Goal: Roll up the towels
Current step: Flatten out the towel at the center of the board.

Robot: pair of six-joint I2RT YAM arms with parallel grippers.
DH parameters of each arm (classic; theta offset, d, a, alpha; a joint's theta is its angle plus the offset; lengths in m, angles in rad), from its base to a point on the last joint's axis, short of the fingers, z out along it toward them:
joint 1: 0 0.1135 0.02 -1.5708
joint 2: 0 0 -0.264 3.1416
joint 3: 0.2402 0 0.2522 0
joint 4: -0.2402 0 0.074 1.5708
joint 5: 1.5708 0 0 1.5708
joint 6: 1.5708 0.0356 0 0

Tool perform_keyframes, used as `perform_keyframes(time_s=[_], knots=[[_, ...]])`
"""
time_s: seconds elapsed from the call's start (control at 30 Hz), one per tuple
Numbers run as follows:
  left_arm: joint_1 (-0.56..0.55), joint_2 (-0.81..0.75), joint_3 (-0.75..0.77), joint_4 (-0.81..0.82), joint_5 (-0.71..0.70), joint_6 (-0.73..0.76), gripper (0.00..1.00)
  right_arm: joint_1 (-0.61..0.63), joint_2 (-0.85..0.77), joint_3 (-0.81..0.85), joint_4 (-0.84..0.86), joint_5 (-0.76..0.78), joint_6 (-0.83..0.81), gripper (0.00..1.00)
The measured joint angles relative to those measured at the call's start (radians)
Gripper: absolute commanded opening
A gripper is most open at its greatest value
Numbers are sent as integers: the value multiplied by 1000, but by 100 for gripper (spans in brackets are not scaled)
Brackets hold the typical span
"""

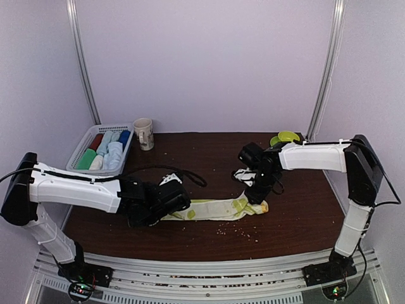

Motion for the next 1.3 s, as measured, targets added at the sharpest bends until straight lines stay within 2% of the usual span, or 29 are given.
perform_keyframes(time_s=[0.13, 0.27, 0.6, 0.73, 0.9, 1.13, 1.3], knots=[[1, 7, -5, 0, -3, -13, 0, -1, -9, 8, 26, 33, -4, 54], [2, 13, -9, 0, -2, -19, 0, -3, -43, 2, 45, 68, -4, 53], [3, 25, -11, 4, -2, -24, 0, -25, -64, -3, 66, 89, -8, 24], [4, 39, -11, 8, -2, -24, 0, -32, -64, -3, 65, 96, -7, 17], [5, 61, -11, 9, -1, -24, 0, -42, -64, -3, 66, 99, -9, 0], [6, 68, -11, 17, 2, -13, 0, -49, -81, -3, 69, 105, -8, 0], [37, 41, -8, 41, 21, 37, 0, -58, -179, -2, 81, 135, -3, 0]])
